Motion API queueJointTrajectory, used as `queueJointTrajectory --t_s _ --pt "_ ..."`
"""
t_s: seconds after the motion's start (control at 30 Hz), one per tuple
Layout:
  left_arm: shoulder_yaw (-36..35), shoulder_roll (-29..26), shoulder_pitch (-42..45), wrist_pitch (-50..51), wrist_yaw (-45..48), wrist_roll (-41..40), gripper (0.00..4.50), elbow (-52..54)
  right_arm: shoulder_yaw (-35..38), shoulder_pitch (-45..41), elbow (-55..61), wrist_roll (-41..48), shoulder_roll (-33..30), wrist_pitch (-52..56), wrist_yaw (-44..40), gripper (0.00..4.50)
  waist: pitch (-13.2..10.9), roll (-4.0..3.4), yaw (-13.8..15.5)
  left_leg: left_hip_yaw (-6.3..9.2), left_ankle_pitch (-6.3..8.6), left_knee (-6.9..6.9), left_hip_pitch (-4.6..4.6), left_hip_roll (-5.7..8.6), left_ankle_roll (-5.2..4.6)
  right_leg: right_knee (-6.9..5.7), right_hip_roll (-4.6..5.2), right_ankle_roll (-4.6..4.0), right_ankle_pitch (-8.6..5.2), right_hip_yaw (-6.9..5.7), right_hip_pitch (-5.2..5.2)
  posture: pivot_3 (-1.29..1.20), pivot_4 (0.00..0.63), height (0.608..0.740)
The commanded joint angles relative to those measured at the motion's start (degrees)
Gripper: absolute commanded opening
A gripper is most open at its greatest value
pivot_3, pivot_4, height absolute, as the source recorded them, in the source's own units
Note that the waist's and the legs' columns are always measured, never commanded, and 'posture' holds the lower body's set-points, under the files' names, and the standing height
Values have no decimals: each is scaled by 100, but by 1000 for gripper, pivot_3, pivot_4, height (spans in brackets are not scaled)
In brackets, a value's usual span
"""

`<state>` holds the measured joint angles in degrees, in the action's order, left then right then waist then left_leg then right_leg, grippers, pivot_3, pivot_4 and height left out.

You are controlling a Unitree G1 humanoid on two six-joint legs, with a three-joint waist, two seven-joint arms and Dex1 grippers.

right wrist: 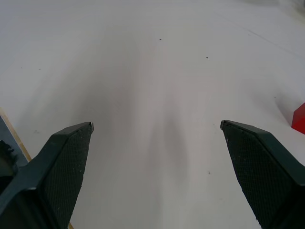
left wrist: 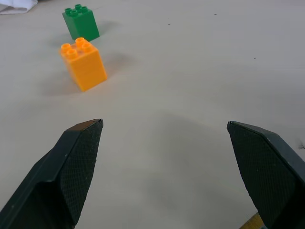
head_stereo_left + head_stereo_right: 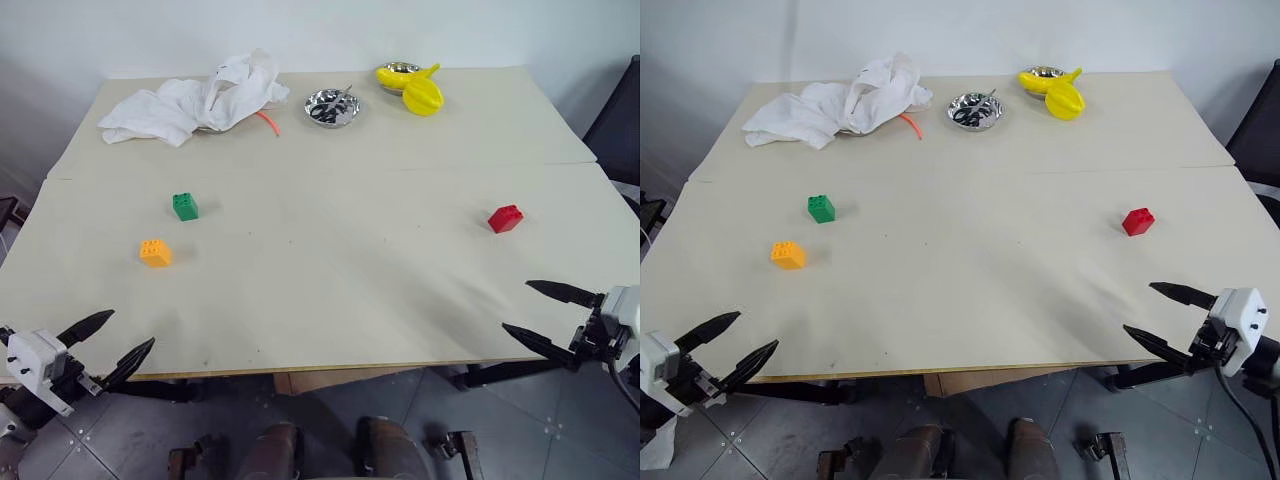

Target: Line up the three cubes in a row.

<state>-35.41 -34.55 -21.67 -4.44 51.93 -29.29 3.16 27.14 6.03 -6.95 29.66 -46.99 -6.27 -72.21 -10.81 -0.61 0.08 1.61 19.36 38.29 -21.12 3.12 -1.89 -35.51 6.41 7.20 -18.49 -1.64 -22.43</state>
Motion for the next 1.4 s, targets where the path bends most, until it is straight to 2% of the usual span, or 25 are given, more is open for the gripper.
queueJointTrajectory --t_s 0.03,0.3,0.57,0.73,0.93,1.13,1.23,1.4 --pt "-173 42 -81 -113 -59 -77 4435 163 25 -38 35 41 17 -104 -38 4500 0 0 1 0 0 0 0 0 0 0 0 0 0 0 0 0 150 740" --pt "122 129 82 611 139 -879 4435 757 621 172 41 218 235 82 618 4500 1 1 38 1 0 2 -1 0 0 -3 1 0 0 0 1 0 150 740" --pt "1061 -36 806 912 255 -768 4435 1377 1660 605 -196 218 751 -52 1852 4500 3 2 112 1 -2 4 1 2 2 -8 0 0 0 0 1 0 150 740" --pt "1624 -157 1167 1131 353 -701 4435 1716 1786 780 -461 143 984 -88 2220 4500 8 -4 109 -2 -2 2 3 6 1 -11 -1 0 0 4 0 0 150 740" --pt "1795 -48 1378 1283 153 -714 4435 1724 1190 56 -321 60 724 473 2540 4500 14 -15 -50 -37 -6 -1 19 -2 2 -18 -8 0 0 23 -1 0 150 740" --pt "1869 190 1657 1488 -187 -892 4435 1835 358 -1306 -447 -288 371 1642 3260 4500 14 -16 -1 -57 -7 0 41 -6 -1 -39 -8 0 0 42 -3 0 150 740" --pt "2006 378 1871 1619 -361 -999 4435 1961 -139 -2102 -455 -510 463 2099 3704 4500 14 -15 13 -50 -7 3 32 -4 0 -38 -6 0 0 37 -6 0 150 740" --pt "2152 441 1895 1601 -331 -869 4435 1952 -675 -3036 -1078 -1053 631 2082 4207 4500 14 -15 0 -43 -4 35 -1 -4 -3 -42 -8 3 2 27 -22 0 150 740"
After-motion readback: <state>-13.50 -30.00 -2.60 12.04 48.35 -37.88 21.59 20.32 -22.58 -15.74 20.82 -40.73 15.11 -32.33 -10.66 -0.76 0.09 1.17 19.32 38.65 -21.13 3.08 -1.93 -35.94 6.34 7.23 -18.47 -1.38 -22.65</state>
